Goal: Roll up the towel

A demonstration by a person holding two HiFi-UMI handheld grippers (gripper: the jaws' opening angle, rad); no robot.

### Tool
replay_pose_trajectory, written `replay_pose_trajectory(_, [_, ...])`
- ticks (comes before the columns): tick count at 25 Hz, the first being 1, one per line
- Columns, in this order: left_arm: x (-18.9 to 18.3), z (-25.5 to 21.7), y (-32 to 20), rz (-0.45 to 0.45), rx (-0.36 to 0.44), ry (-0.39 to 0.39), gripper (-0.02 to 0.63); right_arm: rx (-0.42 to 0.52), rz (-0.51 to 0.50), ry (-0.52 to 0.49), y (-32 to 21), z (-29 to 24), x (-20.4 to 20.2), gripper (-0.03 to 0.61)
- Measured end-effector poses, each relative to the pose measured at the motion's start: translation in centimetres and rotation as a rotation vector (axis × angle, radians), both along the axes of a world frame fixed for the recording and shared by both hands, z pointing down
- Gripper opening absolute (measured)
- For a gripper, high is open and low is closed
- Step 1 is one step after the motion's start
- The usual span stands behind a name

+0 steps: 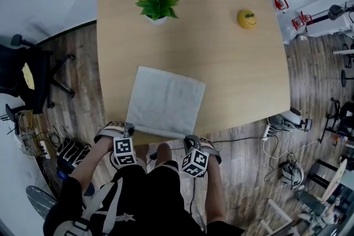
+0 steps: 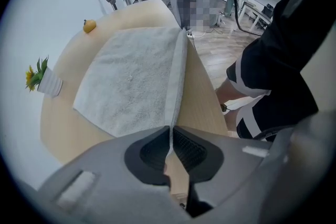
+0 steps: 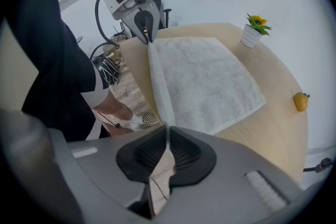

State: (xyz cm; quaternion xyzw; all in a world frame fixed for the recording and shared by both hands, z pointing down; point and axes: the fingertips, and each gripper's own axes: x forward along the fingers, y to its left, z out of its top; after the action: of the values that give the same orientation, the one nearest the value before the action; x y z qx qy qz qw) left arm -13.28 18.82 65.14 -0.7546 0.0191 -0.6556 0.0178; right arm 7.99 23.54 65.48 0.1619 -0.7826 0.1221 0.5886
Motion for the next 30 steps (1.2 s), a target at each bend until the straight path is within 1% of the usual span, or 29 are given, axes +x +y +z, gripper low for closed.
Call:
replay_pose_trajectory(6, [0.2, -0.4, -0.2, -0.009, 0.027, -0.018, 0.029, -0.041, 0.027, 0.004, 0.5, -0.1, -0.1, 0.028])
replay_pose_trajectory(9, [0.2, -0.5, -0.3, -0.006, 0.015, -0.029, 0.031, -0.047, 0.026, 0.0, 0.4, -0.4, -0.1, 0.028])
replay_pose_trajectory(14, [0.0, -0.6, 0.1, 0.016, -0.019, -0.041, 0.031, -0.141, 0.06, -0.063, 1.0, -1.1, -0.5, 0.028])
replay_pose_trajectory(20, [0.2, -0.6, -0.6, 0.013, -0.004, -0.051, 0.031, -0.146, 0.062, -0.059, 0.5, -0.9, -0.3, 0.028])
replay_pose_trajectory(22, [0.1, -0.5, -0.3, 0.023, -0.036, -0.065, 0.031, -0.173, 0.07, -0.07, 0.6, -1.0, -0.4, 0.028])
replay_pose_trajectory(27, [-0.2, -0.2, 1.3, 0.06, -0.173, -0.1, 0.029, -0.266, 0.092, -0.109, 0.9, -1.3, -0.6, 0.026])
replay_pose_trajectory(30, [-0.2, -0.1, 1.6, 0.068, -0.221, -0.116, 0.029, -0.306, 0.089, -0.115, 1.0, -1.3, -0.6, 0.026])
